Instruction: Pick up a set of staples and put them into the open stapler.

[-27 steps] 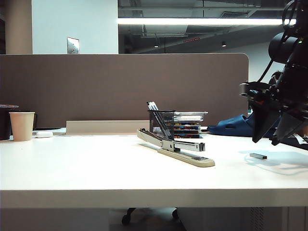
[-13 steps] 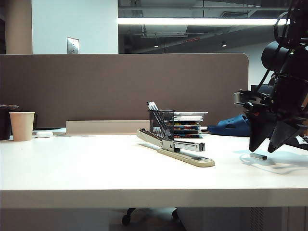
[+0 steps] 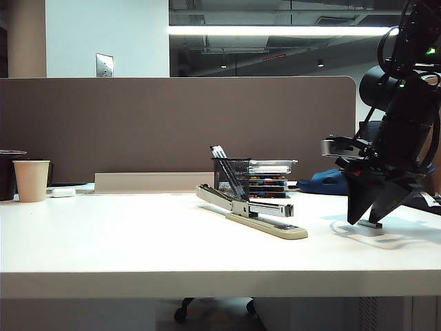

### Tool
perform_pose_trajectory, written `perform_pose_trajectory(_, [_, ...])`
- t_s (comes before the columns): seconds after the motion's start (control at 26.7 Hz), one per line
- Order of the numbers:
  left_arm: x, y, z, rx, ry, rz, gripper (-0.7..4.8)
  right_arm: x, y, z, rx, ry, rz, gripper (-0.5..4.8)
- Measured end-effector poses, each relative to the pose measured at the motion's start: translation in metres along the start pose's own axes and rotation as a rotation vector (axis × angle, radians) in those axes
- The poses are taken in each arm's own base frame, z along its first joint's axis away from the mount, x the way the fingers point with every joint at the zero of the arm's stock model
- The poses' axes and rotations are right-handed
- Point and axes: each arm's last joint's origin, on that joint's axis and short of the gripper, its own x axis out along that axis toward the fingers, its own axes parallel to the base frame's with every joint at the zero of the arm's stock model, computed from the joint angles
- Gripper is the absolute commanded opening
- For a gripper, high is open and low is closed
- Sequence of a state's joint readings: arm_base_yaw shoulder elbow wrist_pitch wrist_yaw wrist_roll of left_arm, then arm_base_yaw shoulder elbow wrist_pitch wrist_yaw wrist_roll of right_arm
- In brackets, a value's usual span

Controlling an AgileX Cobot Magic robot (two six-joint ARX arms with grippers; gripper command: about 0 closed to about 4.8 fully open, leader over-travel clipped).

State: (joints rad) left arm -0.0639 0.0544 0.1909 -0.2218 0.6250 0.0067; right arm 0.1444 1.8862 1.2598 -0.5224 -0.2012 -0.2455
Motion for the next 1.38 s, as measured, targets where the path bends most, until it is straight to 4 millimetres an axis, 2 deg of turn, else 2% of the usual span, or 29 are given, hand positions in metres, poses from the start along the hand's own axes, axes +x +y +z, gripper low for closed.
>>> perform_pose_trajectory(0.22, [0.0, 0.0, 0.0, 0.0, 0.0, 0.0, -0.06, 0.0, -0.0006, -0.0002, -0.001, 0.007, -0.026, 1.93])
perform_pose_trajectory(0.34, [0.0, 0.0, 0.0, 0.0, 0.0, 0.0, -0.06, 0.0, -0.0007, 0.0, -0.001, 0.005, -0.027, 1.22])
perform_pose_trajectory(0.6, [0.0, 0.0, 0.0, 0.0, 0.0, 0.0, -0.06, 0.0, -0.001, 0.0009, -0.005, -0.004, -0.031, 1.11])
perform_pose_trajectory(0.75, [0.0, 0.0, 0.0, 0.0, 0.0, 0.0, -0.06, 0.0, -0.0011, 0.0014, -0.007, -0.009, -0.032, 0.75])
perform_pose_trajectory(1.05, [0.0, 0.0, 0.0, 0.0, 0.0, 0.0, -0.06, 0.0, -0.0011, 0.0015, -0.007, -0.01, -0.032, 0.75])
perform_pose_trajectory(1.12, [0.0, 0.0, 0.0001, 0.0, -0.001, 0.0, -0.06, 0.0, -0.0011, 0.0016, -0.007, -0.011, -0.032, 0.35])
perform_pose_trajectory(1.38, [0.0, 0.0, 0.0001, 0.001, -0.001, 0.0, -0.06, -0.0017, -0.0014, 0.0042, -0.008, -0.018, -0.033, 0.35])
